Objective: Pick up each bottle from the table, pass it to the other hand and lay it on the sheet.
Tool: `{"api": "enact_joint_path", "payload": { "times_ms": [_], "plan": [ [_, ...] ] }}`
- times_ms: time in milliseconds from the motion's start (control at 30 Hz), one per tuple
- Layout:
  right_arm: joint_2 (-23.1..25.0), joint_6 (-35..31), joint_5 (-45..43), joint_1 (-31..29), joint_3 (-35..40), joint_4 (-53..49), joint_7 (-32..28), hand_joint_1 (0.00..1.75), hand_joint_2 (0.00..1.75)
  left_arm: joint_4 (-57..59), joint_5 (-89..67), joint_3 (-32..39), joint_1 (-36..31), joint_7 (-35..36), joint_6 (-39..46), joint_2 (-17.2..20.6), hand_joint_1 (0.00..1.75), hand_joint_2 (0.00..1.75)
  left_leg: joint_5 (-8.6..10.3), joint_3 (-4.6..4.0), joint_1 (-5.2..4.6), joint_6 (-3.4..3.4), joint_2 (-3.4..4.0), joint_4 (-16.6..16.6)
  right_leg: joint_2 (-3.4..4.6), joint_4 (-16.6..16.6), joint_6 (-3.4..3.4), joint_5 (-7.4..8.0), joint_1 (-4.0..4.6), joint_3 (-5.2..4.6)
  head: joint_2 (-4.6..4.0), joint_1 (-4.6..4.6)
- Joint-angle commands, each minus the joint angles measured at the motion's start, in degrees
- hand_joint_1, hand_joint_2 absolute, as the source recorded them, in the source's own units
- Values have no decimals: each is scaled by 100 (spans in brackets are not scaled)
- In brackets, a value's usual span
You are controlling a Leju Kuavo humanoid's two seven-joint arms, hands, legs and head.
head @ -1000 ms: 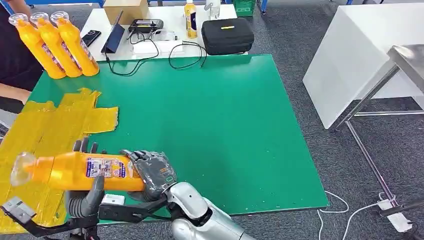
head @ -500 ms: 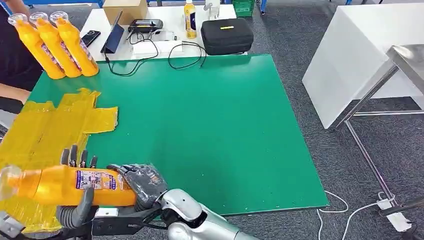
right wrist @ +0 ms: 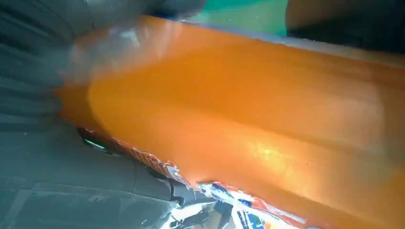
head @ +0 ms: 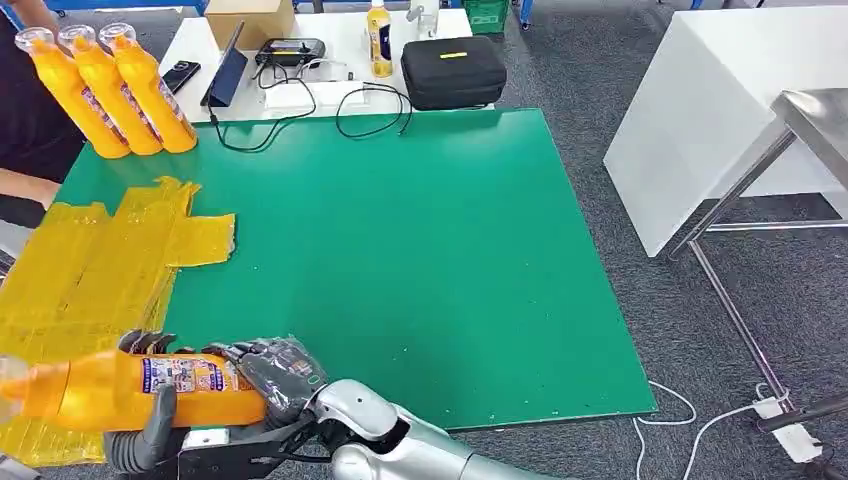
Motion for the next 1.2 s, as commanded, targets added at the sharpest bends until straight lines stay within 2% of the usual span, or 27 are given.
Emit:
{"api": "enact_joint_path", "payload": {
  "times_ms": [33,133,233,267,300,333,367,400,467,533,567,700,833,900,933,1067,1200],
  "plan": [
    [-109,-10,126,220,496,405,-74,175,175,-16,-120,-174,-617,24,66,-35,175,175,6,25,10,-12,-41,-22,-51,-26,-6,-7,10,42,0,0],
    [-109,-295,282,282,146,401,-65,175,175,-48,-185,-253,-630,15,120,-35,175,175,7,24,10,-10,-43,-23,-52,-28,-5,-6,10,43,2,-2],
    [-109,-639,705,395,-613,210,-163,175,175,-132,-407,-240,-686,3,142,-23,175,175,6,9,7,-7,-38,-10,-44,-16,-2,-5,7,25,0,0],
    [-109,-735,1114,678,-1045,-299,-10,175,175,-180,-521,-164,-690,4,143,-12,175,175,7,12,10,-8,-39,-13,-47,-19,-3,-4,10,29,0,-2],
    [-109,-494,1460,887,-1246,-637,94,175,175,-196,-522,-112,-681,21,83,-18,175,175,6,1,6,-6,-38,-5,-42,-9,-2,-5,6,17,0,0],
    [-133,-569,1622,1014,-1395,-904,135,175,175,-225,-626,-77,-687,-18,96,2,175,175,3,7,12,-9,-40,-7,-46,-15,-4,-7,12,26,0,0],
    [-243,-625,1794,1115,-1701,-1393,94,159,175,-261,-829,-71,-739,-120,143,66,175,175,2,14,13,-12,-39,-12,-47,-18,-6,-9,13,32,0,0],
    [-362,-620,1937,1105,-1855,-1710,81,0,175,-309,-1054,-81,-794,-186,254,145,175,175,-1,5,10,-8,-31,-4,-36,-9,-5,-9,9,20,0,4],
    [-551,-185,1888,1094,-2207,-2219,66,0,175,-365,-1243,-110,-895,-231,363,305,175,175,2,-3,10,-8,-37,-1,-40,-7,-4,-7,10,16,0,2],
    [-557,-66,1921,1116,-2329,-2280,17,0,175,-374,-1227,-96,-920,-199,365,321,175,175,4,-5,11,-8,-45,-2,-46,-10,-4,-5,10,17,0,2],
    [-604,-80,1865,1103,-2445,-2348,-94,0,0,-411,-1848,-196,-956,-453,720,479,175,175,2,0,10,-7,-30,-3,-29,-9,-4,-3,9,17,0,6],
    [-1048,-17,1422,1268,-3029,-3435,-453,0,0,-279,-3176,-175,-1429,-486,1741,1060,175,175,8,-8,6,-6,-48,0,-48,-6,-3,-3,5,11,2,0],
    [-1071,-11,1402,1294,-3067,-3505,-470,0,0,-267,-3263,-169,-1454,-492,1796,1096,175,175,8,-9,4,-5,-44,0,-43,-4,-2,-3,3,8,2,0],
    [-1183,59,1275,1391,-3242,-3786,-551,0,0,-160,-3880,-102,-1624,-468,2214,1272,175,175,9,-5,7,-9,-57,-2,-58,-8,-4,-5,7,17,0,2],
    [-1282,183,1132,1339,-3392,-3806,-595,0,0,160,-5371,-198,-1905,-371,3335,1538,175,175,9,-1,8,-9,-56,-4,-52,-10,-4,-3,7,20,0,0],
    [-1254,185,1133,1322,-3372,-3745,-595,0,0,185,-5398,-231,-1900,-366,3374,1521,175,175,4,5,1,-3,-24,-4,-21,-2,-1,-1,0,14,0,0],
    [-1241,182,1131,1323,-3359,-3730,-596,0,0,178,-5405,-248,-1879,-366,3393,1513,175,175,2,15,7,-7,-22,-11,-25,-12,-3,-2,6,28,2,0]
  ]
}}
